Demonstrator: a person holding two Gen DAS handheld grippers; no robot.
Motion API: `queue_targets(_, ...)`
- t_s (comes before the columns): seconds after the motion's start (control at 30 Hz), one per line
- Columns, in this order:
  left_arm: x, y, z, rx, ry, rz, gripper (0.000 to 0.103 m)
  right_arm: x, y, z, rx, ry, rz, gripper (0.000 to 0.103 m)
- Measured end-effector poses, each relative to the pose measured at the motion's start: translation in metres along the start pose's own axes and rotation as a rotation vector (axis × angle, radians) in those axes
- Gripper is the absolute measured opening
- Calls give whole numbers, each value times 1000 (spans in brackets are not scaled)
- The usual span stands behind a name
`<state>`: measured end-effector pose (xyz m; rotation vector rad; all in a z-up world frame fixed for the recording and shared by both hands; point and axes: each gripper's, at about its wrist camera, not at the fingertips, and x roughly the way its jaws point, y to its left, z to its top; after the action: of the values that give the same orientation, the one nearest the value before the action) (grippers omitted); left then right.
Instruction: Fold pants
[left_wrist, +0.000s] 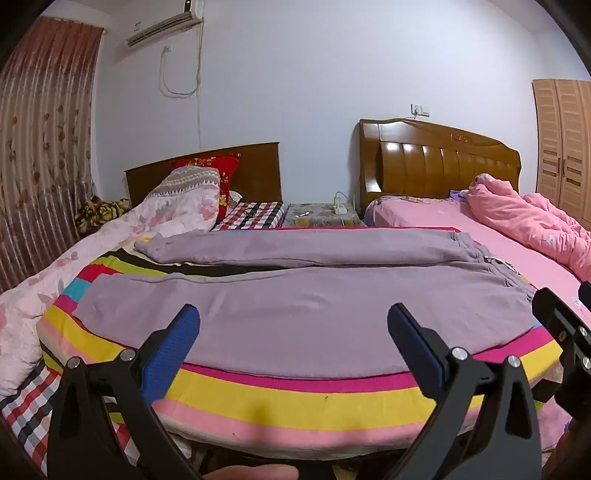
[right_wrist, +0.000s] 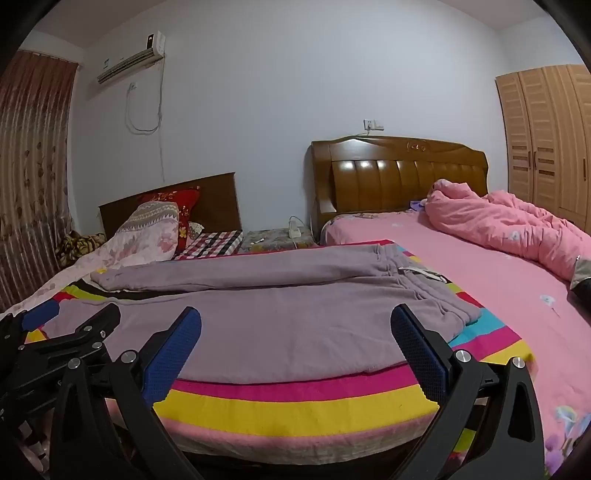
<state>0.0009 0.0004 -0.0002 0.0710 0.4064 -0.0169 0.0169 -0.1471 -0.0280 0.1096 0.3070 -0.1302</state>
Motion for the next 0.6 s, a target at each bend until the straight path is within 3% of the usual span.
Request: queue_targets(0.6, 4, 7, -6, -12, 14, -11, 102, 6, 3, -7, -13, 21, 6, 99)
